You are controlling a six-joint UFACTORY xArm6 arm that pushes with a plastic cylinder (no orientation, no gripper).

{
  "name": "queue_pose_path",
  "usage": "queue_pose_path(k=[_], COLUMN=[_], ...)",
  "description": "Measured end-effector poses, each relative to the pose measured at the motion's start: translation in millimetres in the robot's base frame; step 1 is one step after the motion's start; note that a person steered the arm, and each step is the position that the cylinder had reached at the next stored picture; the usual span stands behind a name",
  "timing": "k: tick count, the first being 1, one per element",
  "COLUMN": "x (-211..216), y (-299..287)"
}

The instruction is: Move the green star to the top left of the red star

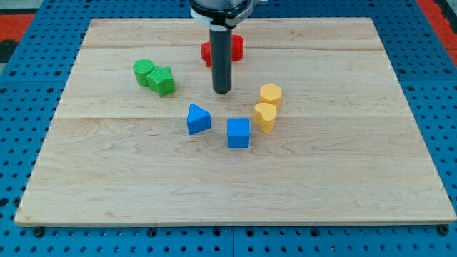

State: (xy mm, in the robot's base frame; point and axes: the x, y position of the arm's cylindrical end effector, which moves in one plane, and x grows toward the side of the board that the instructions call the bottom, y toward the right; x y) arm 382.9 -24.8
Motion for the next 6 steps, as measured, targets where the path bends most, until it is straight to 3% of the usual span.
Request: queue_pose_path(k=[2,3,5,6], x=[31.7,6.5,-68.4,-74.1], y=[-56.6,-105.7,-89.1,-66.3])
